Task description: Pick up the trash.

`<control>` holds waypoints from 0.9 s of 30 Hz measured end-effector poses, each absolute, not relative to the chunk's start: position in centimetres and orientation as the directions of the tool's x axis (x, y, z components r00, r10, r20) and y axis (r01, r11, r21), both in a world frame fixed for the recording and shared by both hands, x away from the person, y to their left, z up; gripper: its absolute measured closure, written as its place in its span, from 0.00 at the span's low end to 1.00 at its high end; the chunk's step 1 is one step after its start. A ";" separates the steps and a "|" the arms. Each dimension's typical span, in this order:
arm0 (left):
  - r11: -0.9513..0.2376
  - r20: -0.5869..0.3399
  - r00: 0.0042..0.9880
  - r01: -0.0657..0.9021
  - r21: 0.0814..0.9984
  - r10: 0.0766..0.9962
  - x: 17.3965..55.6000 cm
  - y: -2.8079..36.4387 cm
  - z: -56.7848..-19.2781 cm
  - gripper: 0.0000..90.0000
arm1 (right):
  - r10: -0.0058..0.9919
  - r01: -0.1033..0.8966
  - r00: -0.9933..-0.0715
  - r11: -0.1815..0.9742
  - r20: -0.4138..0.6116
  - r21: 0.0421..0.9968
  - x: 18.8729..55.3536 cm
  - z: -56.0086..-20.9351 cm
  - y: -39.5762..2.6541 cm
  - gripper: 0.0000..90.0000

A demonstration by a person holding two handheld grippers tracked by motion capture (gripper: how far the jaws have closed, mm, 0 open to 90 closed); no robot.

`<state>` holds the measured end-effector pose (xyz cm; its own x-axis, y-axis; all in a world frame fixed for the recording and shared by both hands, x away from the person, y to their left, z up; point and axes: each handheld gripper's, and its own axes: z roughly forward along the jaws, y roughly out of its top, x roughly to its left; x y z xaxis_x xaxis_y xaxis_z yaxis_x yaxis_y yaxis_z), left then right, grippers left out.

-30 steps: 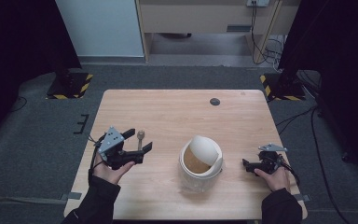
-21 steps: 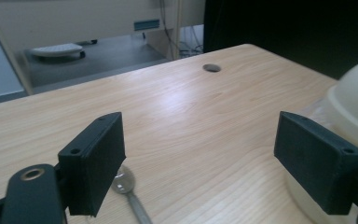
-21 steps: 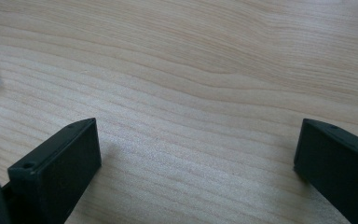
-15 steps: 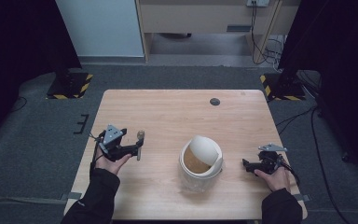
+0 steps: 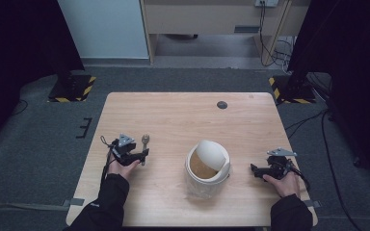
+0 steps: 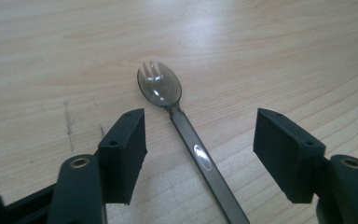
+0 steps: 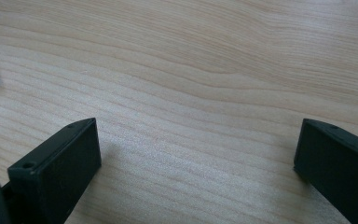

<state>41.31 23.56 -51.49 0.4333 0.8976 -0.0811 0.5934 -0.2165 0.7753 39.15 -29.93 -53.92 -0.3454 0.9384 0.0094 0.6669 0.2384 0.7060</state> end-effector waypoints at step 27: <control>-0.220 -0.053 0.372 0.651 0.726 0.927 42.2 23.6 -52.9 0.88 | 0.936 0.665 -0.351 0.243 0.009 0.706 39.2 -53.9 -29.9 0.01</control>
